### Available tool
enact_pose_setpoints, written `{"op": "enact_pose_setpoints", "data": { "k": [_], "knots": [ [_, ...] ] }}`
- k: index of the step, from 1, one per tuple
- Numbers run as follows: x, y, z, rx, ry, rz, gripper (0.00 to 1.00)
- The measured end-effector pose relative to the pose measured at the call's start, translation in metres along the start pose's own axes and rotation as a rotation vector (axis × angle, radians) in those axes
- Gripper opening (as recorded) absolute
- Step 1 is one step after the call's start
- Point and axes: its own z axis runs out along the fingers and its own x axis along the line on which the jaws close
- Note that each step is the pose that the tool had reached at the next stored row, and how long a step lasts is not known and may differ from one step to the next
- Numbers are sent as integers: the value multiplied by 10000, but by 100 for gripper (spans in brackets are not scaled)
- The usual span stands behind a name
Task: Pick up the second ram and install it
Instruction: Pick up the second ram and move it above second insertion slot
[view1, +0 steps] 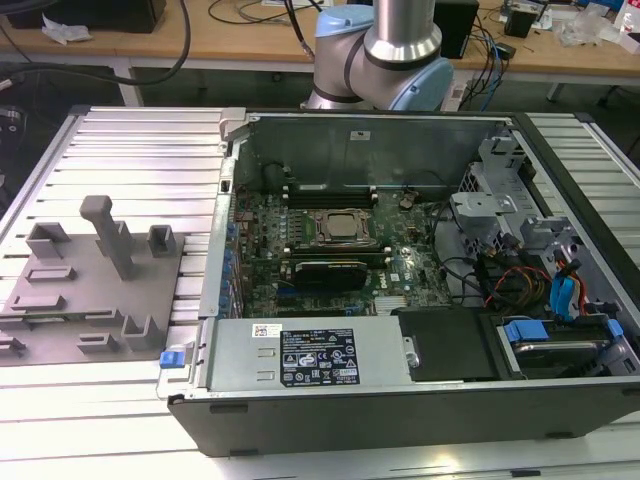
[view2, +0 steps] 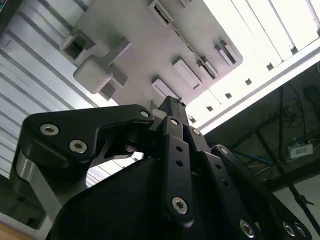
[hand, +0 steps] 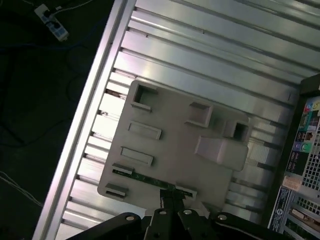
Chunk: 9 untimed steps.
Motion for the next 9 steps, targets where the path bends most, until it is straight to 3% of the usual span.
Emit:
{"op": "enact_pose_setpoints", "data": {
  "k": [9],
  "knots": [
    [0,0,0,-21,35,-944,11]
  ]
}}
